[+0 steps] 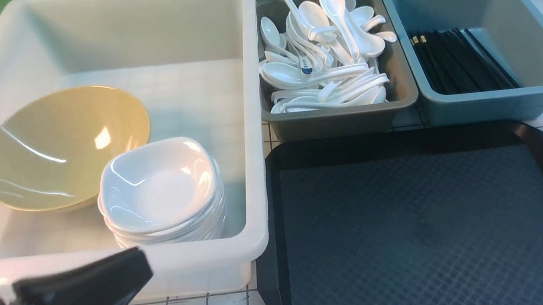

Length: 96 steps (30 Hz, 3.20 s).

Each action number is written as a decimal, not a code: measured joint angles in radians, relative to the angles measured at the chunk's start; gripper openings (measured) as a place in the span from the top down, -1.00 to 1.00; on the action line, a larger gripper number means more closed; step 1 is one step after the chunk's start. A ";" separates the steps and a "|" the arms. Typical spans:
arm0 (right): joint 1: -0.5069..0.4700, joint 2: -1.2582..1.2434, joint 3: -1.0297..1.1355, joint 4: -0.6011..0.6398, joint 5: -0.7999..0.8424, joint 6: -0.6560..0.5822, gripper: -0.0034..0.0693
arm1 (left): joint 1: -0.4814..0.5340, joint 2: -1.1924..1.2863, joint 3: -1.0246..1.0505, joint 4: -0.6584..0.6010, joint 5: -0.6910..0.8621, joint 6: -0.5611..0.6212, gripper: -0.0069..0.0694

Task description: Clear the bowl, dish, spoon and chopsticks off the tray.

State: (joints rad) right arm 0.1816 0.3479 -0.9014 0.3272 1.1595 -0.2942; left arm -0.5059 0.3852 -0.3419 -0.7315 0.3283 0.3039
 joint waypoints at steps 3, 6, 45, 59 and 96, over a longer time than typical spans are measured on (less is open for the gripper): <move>0.000 -0.031 0.058 -0.007 -0.062 0.013 0.75 | 0.000 -0.072 0.076 -0.030 -0.058 0.033 0.82; 0.000 -0.037 0.127 -0.017 -0.190 0.029 0.74 | 0.000 -0.119 0.120 -0.038 -0.099 0.056 0.82; -0.093 -0.359 0.901 -0.115 -0.823 0.054 0.85 | 0.000 -0.133 0.191 -0.072 0.241 0.084 0.82; -0.093 -0.359 0.902 -0.112 -0.835 0.050 0.84 | 0.000 -0.133 0.191 -0.113 0.254 0.090 0.82; -0.094 -0.359 0.902 -0.110 -0.836 0.049 0.78 | 0.524 -0.395 0.295 0.305 0.000 -0.296 0.82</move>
State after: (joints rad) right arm 0.0876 -0.0107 0.0006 0.2168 0.3234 -0.2454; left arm 0.0179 -0.0102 -0.0472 -0.4267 0.3282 0.0079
